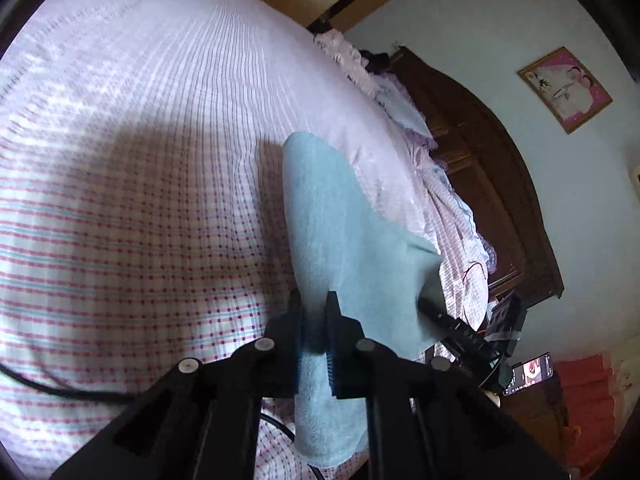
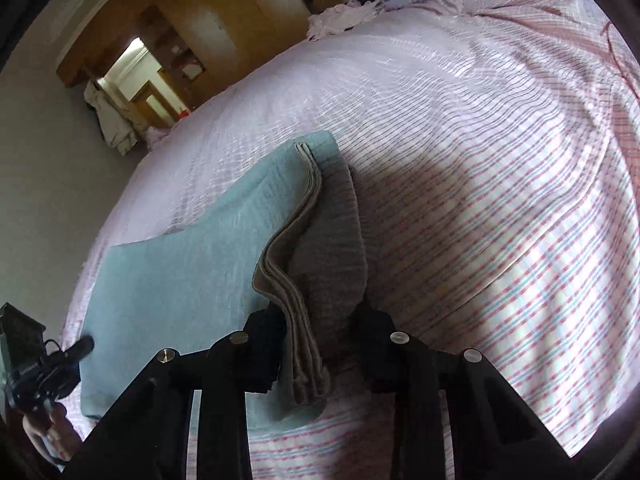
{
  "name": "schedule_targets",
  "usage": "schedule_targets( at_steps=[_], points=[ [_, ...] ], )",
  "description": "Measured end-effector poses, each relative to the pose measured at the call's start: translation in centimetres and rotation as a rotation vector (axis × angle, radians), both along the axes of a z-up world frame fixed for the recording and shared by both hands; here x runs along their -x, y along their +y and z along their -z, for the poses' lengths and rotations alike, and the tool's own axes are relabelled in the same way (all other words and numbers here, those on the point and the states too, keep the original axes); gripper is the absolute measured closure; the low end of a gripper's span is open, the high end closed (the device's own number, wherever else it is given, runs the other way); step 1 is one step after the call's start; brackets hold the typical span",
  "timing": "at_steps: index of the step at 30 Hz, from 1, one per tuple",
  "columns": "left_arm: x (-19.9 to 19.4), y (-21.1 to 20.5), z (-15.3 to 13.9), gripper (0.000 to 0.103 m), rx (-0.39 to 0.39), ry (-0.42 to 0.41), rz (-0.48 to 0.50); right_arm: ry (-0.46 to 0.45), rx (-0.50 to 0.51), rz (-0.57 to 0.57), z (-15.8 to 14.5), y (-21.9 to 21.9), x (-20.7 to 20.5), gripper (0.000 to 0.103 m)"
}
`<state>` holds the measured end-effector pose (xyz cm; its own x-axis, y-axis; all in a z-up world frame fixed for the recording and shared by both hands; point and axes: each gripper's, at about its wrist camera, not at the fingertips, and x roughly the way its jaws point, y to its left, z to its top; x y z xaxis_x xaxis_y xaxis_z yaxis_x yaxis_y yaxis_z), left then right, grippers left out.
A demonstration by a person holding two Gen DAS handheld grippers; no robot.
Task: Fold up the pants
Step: 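Grasp the folded pants edge with the left gripper while the right gripper grasps the waistband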
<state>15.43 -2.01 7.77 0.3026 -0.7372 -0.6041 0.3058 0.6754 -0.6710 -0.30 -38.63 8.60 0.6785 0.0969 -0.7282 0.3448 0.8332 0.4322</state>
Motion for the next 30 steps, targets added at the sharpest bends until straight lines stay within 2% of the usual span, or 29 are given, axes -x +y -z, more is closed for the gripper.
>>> schedule_targets(
  at_steps=[5,11,12,13,15,19,23,24,26,28,30],
  points=[
    [0.0,2.9,-1.5,0.094,-0.013,-0.046,-0.065,0.018,0.055,-0.093,-0.2,3.6,-1.5,0.080],
    [0.1,6.2,-0.9,0.094,-0.002,-0.020,-0.139,0.025,0.170,-0.171,-0.2,8.5,-3.3,0.083],
    [0.3,7.1,-1.0,0.095,-0.005,-0.025,-0.152,0.026,0.182,-0.169,-0.2,9.1,-3.5,0.083],
    [0.4,7.5,-1.2,0.103,-0.009,-0.032,-0.165,0.029,0.193,-0.163,-0.3,9.3,-3.6,0.083],
    [0.8,9.7,-1.7,0.103,-0.038,-0.061,-0.237,0.033,0.216,-0.153,-0.2,9.8,-3.9,0.083],
    [0.4,14.7,-1.9,0.103,0.034,-0.036,-0.355,0.039,0.227,-0.141,0.1,10.1,-4.1,0.083],
    [0.6,15.5,-0.4,0.103,0.050,0.011,-0.307,0.040,0.252,-0.136,-0.2,9.8,-4.3,0.078],
    [0.7,15.0,-0.2,0.101,0.050,0.012,-0.294,0.041,0.274,-0.141,-0.4,9.6,-3.8,0.075],
    [0.9,13.1,0.2,0.079,0.072,0.009,-0.223,0.040,0.329,-0.153,-0.9,9.6,-3.4,0.073],
    [1.3,10.5,0.1,0.063,0.062,-0.009,-0.138,0.032,0.355,-0.155,-1.1,9.5,-2.9,0.071],
    [2.1,7.4,-0.2,0.062,-0.070,-0.060,-0.057,0.039,0.360,-0.153,-1.1,9.8,-2.7,0.067]
  ],
)
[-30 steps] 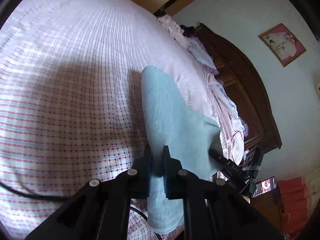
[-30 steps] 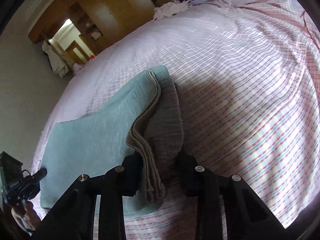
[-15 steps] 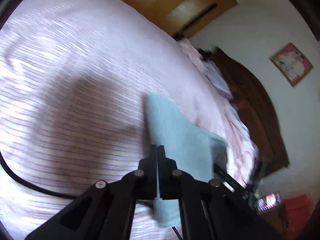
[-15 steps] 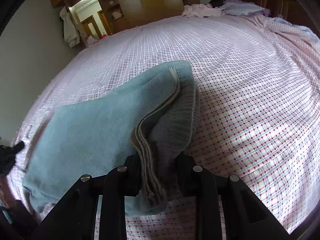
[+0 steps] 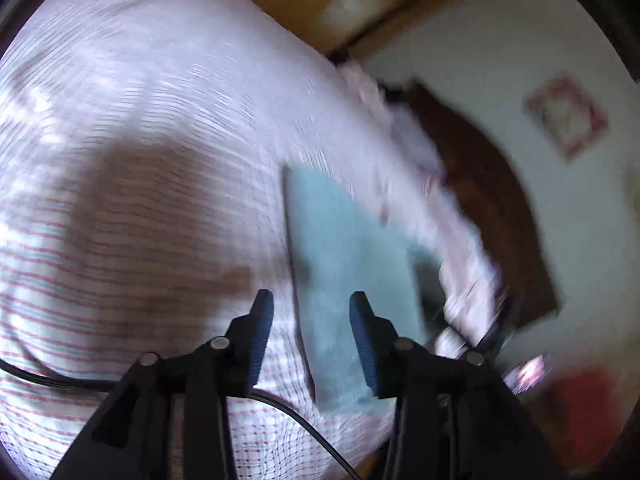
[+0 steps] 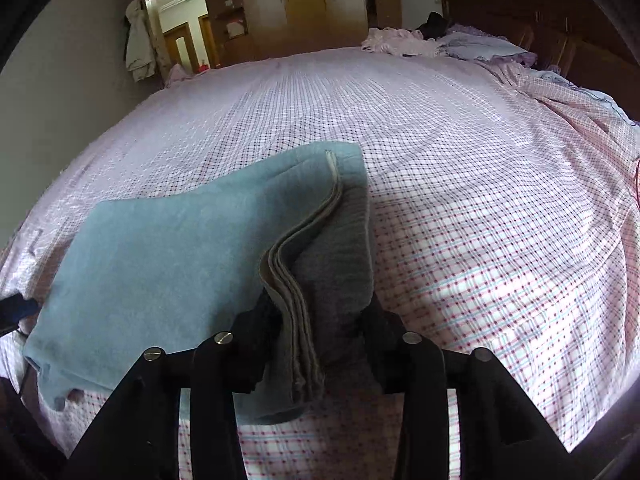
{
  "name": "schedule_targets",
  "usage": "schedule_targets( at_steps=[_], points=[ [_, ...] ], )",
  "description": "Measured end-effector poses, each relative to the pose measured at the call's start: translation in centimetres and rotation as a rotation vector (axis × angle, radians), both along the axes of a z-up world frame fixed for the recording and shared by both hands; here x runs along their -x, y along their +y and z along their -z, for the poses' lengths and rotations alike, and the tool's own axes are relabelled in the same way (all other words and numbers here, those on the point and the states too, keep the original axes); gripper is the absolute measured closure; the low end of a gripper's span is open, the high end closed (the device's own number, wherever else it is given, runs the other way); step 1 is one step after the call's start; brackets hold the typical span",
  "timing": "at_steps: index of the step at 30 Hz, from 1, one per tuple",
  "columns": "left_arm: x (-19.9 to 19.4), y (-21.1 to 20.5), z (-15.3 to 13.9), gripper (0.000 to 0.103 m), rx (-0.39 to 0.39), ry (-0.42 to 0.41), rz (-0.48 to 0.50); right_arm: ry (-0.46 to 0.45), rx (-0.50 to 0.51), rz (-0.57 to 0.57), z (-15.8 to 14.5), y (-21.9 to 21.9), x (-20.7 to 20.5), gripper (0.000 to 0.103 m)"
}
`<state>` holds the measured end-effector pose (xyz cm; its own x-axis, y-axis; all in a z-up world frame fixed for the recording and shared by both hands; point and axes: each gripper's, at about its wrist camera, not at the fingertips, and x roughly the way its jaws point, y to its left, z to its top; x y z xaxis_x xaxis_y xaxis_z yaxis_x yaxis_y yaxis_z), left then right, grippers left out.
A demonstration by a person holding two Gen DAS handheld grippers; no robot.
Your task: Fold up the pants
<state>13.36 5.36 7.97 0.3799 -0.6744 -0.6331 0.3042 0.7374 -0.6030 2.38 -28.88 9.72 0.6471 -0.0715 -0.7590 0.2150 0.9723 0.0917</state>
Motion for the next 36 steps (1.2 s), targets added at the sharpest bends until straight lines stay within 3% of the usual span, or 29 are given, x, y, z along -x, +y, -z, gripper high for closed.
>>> schedule_targets(
  at_steps=[3,5,9,12,16,17,18,20,22,25,29,31,34,36],
  points=[
    [1.7,-5.3,0.7,0.062,-0.319,-0.093,0.080,0.041,0.071,-0.007,0.7,0.1,-0.2,0.058],
    [2.6,-7.1,1.4,0.065,-0.436,-0.141,0.086,0.061,0.098,-0.009,0.9,0.3,-0.2,0.058],
    [4.5,-8.7,2.0,0.066,-0.563,-0.175,0.108,0.072,0.087,0.000,0.9,-0.3,0.0,0.056],
    [4.9,-8.0,2.4,0.066,-0.546,-0.171,0.096,0.047,0.019,0.022,-0.3,-1.2,0.7,0.060],
    [5.4,-6.3,1.1,0.074,-0.446,-0.157,0.073,-0.084,-0.039,0.009,-4.5,-1.7,1.2,0.063],
    [5.3,-5.9,0.5,0.079,-0.413,-0.164,0.057,-0.094,-0.035,-0.020,-5.4,-1.6,0.4,0.069],
    [5.1,-5.6,-0.3,0.079,-0.373,-0.180,0.038,-0.092,-0.037,-0.043,-5.7,-1.6,-0.4,0.081],
    [4.2,-5.6,-2.4,0.083,-0.292,-0.228,0.021,-0.031,-0.070,-0.072,-5.4,-1.8,-3.2,0.101],
    [2.4,-6.1,-3.9,0.086,-0.262,-0.261,0.033,0.032,-0.131,-0.110,-4.2,-2.2,-5.6,0.103],
    [-0.9,-8.2,-4.2,0.089,-0.293,-0.257,0.081,0.117,-0.096,-0.117,-1.7,-2.9,-7.9,0.103],
    [-4.5,-10.8,-0.5,0.092,-0.401,-0.176,0.098,0.115,-0.152,-0.119,-0.2,-5.0,-7.8,0.103],
    [-5.7,-11.1,1.5,0.095,-0.429,-0.127,0.094,0.095,-0.114,-0.108,-0.8,-5.6,-7.1,0.103],
    [-5.3,-10.6,1.9,0.095,-0.415,-0.137,0.075,0.050,0.135,0.021,-2.9,-5.5,-4.9,0.103],
    [-4.6,-9.9,1.8,0.095,-0.420,-0.143,0.076,-0.012,0.042,-0.015,-4.2,-5.7,-2.9,0.103]
  ],
)
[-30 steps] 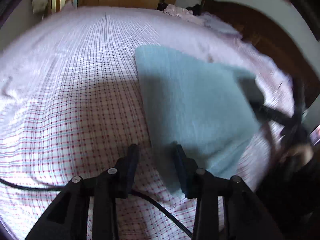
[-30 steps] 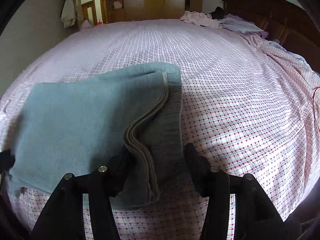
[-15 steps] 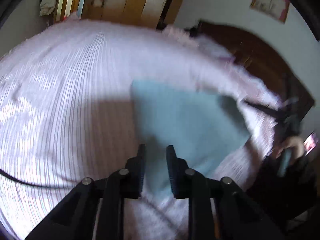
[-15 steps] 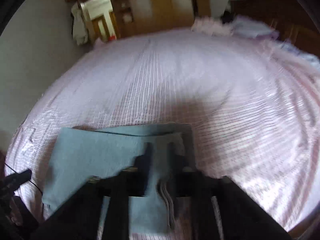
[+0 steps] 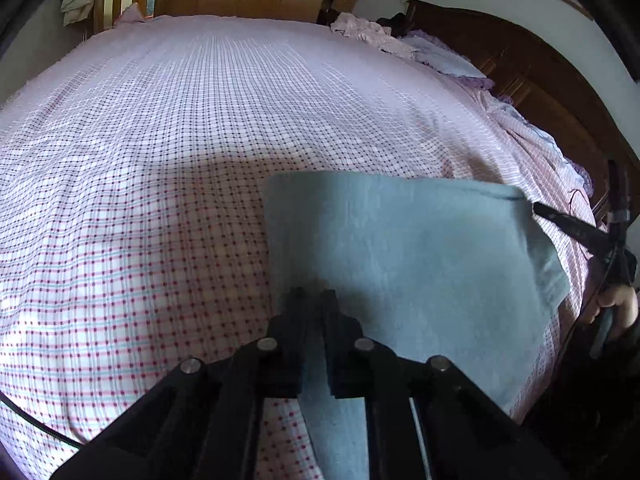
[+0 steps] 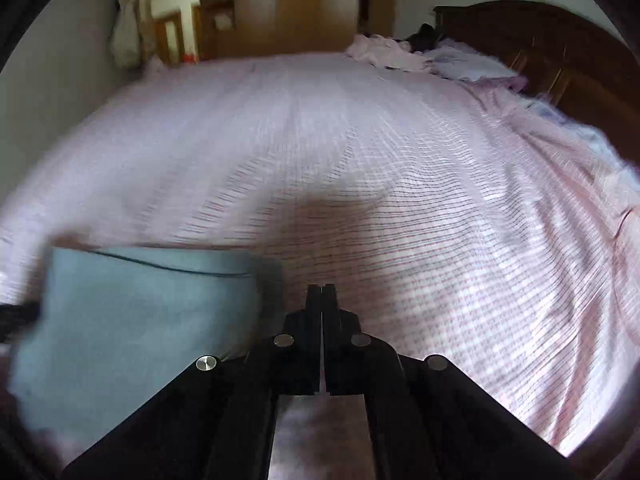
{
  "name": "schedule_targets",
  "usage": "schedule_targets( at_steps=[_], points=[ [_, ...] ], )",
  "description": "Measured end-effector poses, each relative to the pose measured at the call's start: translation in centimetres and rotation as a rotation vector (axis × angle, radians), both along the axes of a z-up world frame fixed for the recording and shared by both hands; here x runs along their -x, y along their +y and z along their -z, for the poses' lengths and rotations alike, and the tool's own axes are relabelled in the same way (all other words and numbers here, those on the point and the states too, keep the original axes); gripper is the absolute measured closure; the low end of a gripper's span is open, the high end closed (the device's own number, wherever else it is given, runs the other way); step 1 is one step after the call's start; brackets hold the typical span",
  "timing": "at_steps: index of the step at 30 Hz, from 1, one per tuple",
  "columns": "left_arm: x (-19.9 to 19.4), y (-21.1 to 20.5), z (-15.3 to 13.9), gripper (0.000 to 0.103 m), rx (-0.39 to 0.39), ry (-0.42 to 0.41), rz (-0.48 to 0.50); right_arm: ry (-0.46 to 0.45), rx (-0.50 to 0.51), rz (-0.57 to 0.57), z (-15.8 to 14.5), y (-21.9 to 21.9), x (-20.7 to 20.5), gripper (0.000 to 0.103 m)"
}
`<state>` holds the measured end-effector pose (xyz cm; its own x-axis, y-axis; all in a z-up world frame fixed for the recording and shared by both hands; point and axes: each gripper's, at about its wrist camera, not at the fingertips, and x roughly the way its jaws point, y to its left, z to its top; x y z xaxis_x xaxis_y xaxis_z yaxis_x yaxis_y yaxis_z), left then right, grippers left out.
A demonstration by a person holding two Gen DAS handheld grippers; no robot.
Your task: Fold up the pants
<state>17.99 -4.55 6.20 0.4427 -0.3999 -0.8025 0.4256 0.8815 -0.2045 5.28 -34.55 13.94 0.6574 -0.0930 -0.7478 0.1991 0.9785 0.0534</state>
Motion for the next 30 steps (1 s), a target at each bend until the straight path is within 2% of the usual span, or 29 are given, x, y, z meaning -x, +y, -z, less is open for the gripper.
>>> schedule_targets(
  at_steps=[2,5,7,9,10,12,13,16,17,18,20,21,23,25,27,30],
  points=[
    [0.8,1.1,-0.2,0.095,-0.005,-0.005,0.002,-0.062,-0.061,-0.095,-1.2,1.6,2.1,0.103],
    [2.0,1.6,-0.8,0.095,-0.022,-0.019,0.004,-0.114,-0.053,-0.243,-1.7,5.2,4.8,0.103],
    [2.6,1.5,-0.9,0.095,-0.022,-0.024,-0.003,-0.070,0.005,-0.323,-0.3,6.9,5.7,0.103],
    [3.0,1.8,-1.0,0.095,-0.011,-0.020,-0.012,0.031,0.035,-0.269,2.2,6.2,4.6,0.103],
    [3.2,2.0,-1.1,0.095,-0.004,-0.016,-0.016,0.086,-0.014,-0.212,3.7,4.7,4.0,0.103],
    [3.6,2.7,-1.2,0.094,0.017,-0.003,-0.014,0.061,-0.129,-0.176,3.9,2.8,4.2,0.103],
    [3.8,2.9,-1.2,0.094,0.017,-0.001,-0.012,0.047,-0.108,-0.154,3.4,2.7,4.1,0.103],
    [4.3,3.7,-1.0,0.090,0.008,0.012,0.009,-0.009,0.062,-0.143,1.2,5.2,4.3,0.103],
    [4.3,4.1,-1.1,0.083,0.020,0.021,0.006,-0.047,0.091,-0.170,0.3,6.7,4.6,0.100],
    [4.1,4.9,-1.1,0.078,0.042,0.042,-0.006,-0.083,0.106,-0.207,-0.4,8.4,5.1,0.080],
    [3.7,6.4,-1.2,0.075,0.114,0.076,-0.027,-0.174,0.193,-0.352,-1.3,14.1,6.0,0.049],
    [3.5,7.5,-1.1,0.075,0.148,0.093,-0.043,-0.198,0.230,-0.405,-1.2,15.9,5.9,0.044],
    [3.1,9.1,-1.3,0.075,0.180,0.113,-0.066,-0.249,0.335,-0.571,-0.1,21.9,6.8,0.044],
    [3.0,10.7,-1.4,0.075,0.214,0.139,-0.072,-0.245,0.384,-0.651,1.4,25.7,7.0,0.044],
    [2.9,11.9,-1.9,0.074,0.241,0.169,-0.065,-0.219,0.366,-0.719,2.9,28.1,6.6,0.044],
    [3.4,14.2,-3.3,0.067,0.302,0.200,-0.039,-0.189,0.343,-0.769,4.2,29.2,6.4,0.044]
  ],
)
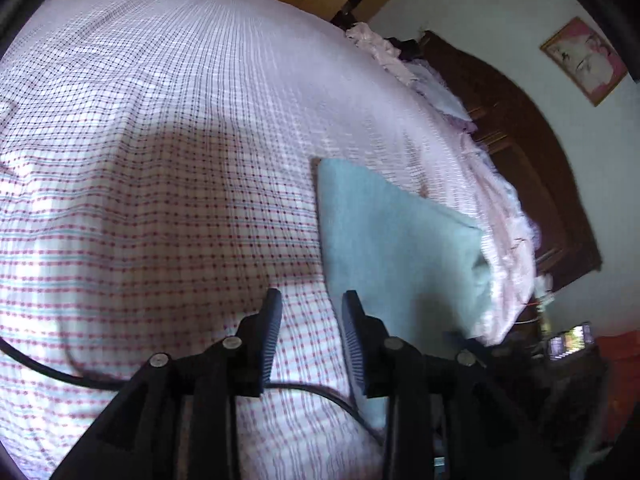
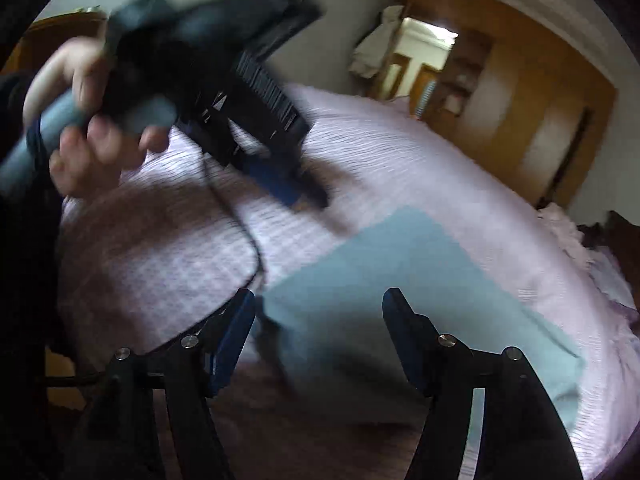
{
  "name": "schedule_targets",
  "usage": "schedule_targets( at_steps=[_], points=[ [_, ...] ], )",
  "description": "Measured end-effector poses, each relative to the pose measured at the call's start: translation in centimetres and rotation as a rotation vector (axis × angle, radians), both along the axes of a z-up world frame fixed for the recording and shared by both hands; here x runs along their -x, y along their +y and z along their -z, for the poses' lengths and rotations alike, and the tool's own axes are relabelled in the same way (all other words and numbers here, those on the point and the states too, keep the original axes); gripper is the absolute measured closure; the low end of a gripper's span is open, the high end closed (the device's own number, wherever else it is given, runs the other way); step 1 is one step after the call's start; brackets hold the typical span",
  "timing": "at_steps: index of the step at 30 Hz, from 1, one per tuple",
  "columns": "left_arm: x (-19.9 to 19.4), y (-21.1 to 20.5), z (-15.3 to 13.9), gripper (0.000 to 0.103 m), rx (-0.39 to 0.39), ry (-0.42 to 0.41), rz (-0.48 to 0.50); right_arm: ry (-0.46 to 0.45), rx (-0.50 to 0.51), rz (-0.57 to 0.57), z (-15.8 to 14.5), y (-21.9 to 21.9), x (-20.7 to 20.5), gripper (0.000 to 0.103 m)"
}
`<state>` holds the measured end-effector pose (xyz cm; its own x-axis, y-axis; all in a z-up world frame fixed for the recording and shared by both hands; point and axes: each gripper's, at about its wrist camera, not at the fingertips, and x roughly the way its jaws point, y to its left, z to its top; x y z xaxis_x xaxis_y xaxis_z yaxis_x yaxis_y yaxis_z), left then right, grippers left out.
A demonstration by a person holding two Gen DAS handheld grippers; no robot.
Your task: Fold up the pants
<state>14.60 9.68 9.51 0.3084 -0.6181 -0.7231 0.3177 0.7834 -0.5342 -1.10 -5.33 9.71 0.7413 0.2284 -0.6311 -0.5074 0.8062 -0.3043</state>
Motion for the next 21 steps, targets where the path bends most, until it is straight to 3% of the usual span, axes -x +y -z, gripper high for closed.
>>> schedule_targets(
  at_steps=[4,7,10,11,13,14,16,18,19,21],
  points=[
    [0.0,1.3,-0.8,0.060,0.002,0.027,0.031,0.030,0.040,0.000,1.7,2.1,1.0,0.044],
    [-0.8,0.0,-0.3,0.060,-0.089,0.058,0.118,0.072,0.038,0.056,2.4,2.7,0.3,0.044],
    [-2.3,-2.3,0.8,0.060,-0.112,0.093,0.192,0.022,0.131,0.089,3.2,3.7,0.3,0.062],
    [-2.8,-2.6,1.1,0.060,-0.103,0.098,0.192,-0.003,0.174,0.103,3.4,4.1,0.5,0.076],
    [-4.0,-3.1,1.6,0.058,-0.032,0.125,0.180,-0.032,0.212,0.104,3.6,4.6,0.9,0.088],
    [-4.6,-3.0,1.9,0.055,0.040,0.144,0.172,-0.050,0.226,0.100,3.6,4.7,1.2,0.092],
    [-5.8,-2.5,2.9,0.056,0.167,0.185,0.118,-0.085,0.252,0.094,3.6,4.9,1.8,0.094],
    [-6.6,-1.9,3.9,0.084,0.204,0.222,0.032,-0.100,0.235,0.089,3.1,4.6,2.2,0.095],
    [-6.6,-1.8,4.0,0.092,0.201,0.224,0.012,-0.105,0.218,0.087,2.7,4.3,2.4,0.095],
    [-6.1,-1.5,3.4,0.094,0.216,0.190,-0.013,-0.106,0.186,0.083,1.8,3.5,2.7,0.095]
  ],
)
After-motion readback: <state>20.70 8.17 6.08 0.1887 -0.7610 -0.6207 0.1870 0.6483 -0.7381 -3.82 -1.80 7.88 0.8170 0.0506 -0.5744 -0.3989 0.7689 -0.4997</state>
